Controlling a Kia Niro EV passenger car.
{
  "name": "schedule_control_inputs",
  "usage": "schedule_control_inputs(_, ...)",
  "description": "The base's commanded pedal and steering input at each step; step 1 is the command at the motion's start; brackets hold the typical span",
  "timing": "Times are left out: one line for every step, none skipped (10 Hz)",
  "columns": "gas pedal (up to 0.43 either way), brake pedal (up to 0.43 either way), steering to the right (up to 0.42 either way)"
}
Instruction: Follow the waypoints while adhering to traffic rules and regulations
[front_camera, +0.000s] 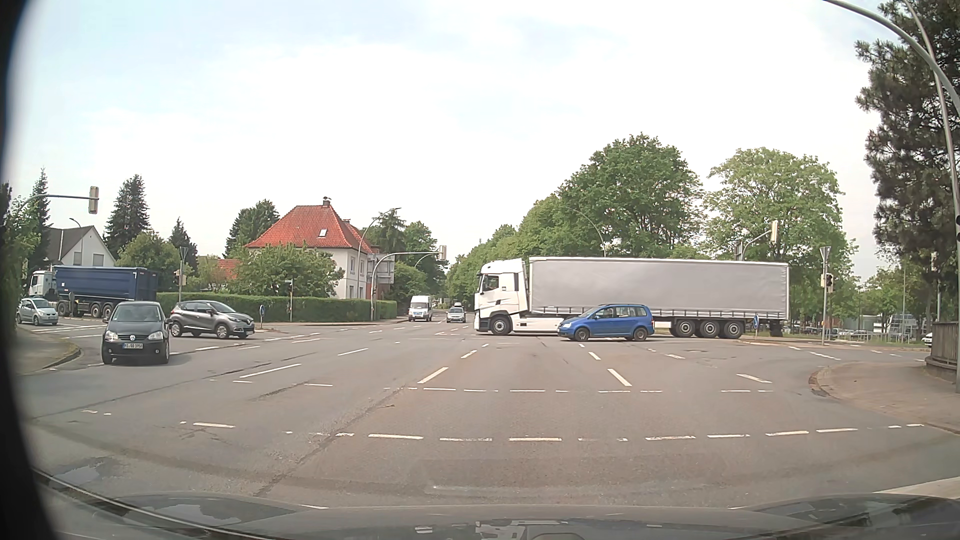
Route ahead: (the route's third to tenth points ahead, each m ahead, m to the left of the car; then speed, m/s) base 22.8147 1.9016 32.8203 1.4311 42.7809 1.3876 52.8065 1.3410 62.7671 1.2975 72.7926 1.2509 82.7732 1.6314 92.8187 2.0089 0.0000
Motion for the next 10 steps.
schedule_control_inputs(0.0, 0.0, 0.0)
schedule_control_inputs(0.0, 0.0, 0.0)
schedule_control_inputs(0.0, 0.0, 0.0)
schedule_control_inputs(0.0, 0.0, 0.0)
schedule_control_inputs(0.0, 0.0, 0.0)
schedule_control_inputs(0.0, 0.0, 0.0)
schedule_control_inputs(0.0, 0.0, 0.0)
schedule_control_inputs(0.0, 0.0, 0.0)
schedule_control_inputs(0.0, 0.0, 0.0)
schedule_control_inputs(0.0, 0.0, 0.0)
